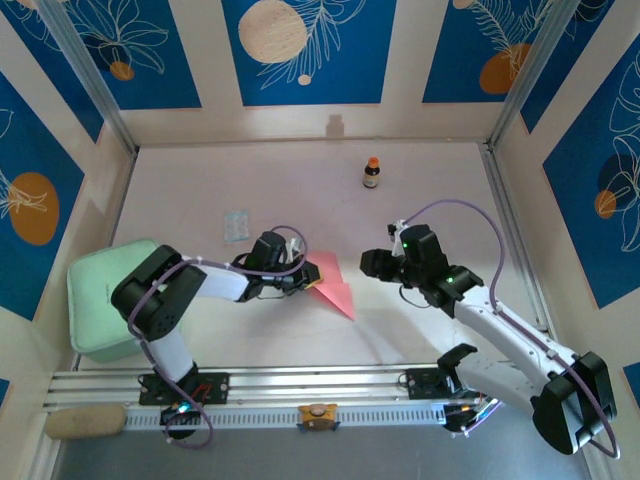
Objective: Fold a paper plane with a square sheet of paper (pick it up from the middle)
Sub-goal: Fourth fold the wing at the center of the table.
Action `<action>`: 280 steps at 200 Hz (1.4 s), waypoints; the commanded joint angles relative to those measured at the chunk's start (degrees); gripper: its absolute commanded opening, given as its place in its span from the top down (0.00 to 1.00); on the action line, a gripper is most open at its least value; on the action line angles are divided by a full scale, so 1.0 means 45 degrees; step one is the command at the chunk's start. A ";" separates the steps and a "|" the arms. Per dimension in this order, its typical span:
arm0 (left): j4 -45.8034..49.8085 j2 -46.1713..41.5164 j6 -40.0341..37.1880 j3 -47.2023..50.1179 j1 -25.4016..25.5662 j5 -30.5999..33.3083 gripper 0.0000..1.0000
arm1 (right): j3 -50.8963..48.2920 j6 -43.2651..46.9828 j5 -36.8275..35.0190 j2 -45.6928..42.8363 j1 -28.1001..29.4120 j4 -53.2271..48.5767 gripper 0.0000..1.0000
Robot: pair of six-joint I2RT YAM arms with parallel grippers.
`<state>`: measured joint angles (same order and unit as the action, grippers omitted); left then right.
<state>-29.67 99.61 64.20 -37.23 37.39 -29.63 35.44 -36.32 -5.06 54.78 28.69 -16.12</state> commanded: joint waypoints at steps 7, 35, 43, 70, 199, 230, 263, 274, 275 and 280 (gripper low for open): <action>-0.0742 0.0293 0.0230 -0.0144 -0.0162 -0.0452 0.94 | -0.0506 -0.0300 0.0712 -0.0409 -0.0727 -0.0044 0.52; -0.0176 0.0319 0.0351 -0.0436 -0.0182 -0.0883 0.94 | -0.0995 -0.0252 0.0859 -0.0460 -0.0516 0.0279 0.56; 0.0444 0.0210 0.0098 -0.0641 -0.0202 -0.0935 0.92 | -0.1137 -0.0174 0.1000 -0.0470 -0.0299 0.0447 0.57; 0.1722 -0.0118 -0.0945 -0.1232 -0.0271 -0.0969 0.81 | -0.1839 0.0708 -0.0598 -0.0611 0.1418 0.1109 0.57; 0.0779 -0.0339 -0.1765 -0.0541 -0.0302 -0.1483 0.82 | -0.3835 0.5900 -0.7550 0.0493 0.8071 0.4895 0.62; 0.1097 -0.0544 -0.1916 -0.0653 -0.0320 -0.1563 0.82 | -0.3722 0.6395 -0.7577 0.1595 0.8280 0.5941 0.58; 0.1735 -0.0747 -0.2179 -0.1123 -0.0340 -0.1678 0.84 | -0.3410 0.7041 -0.7604 0.2802 0.8478 0.6398 0.56; 0.2132 -0.0786 -0.2350 -0.1261 -0.0349 -0.1654 0.84 | -0.3329 0.7084 -0.8024 0.3181 0.8589 0.6544 0.56; 0.2166 -0.0787 -0.2371 -0.1269 -0.0344 -0.1646 0.84 | -0.3317 0.7079 -0.8059 0.3218 0.8597 0.6548 0.56; 0.2295 -0.0786 -0.2427 -0.1295 -0.0341 -0.1612 0.84 | -0.3245 0.7092 -0.8148 0.3351 0.8636 0.6560 0.56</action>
<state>-22.98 97.86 56.07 -40.91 36.58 -35.77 18.52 -6.94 -38.04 67.37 66.48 9.69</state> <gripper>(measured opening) 0.164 0.440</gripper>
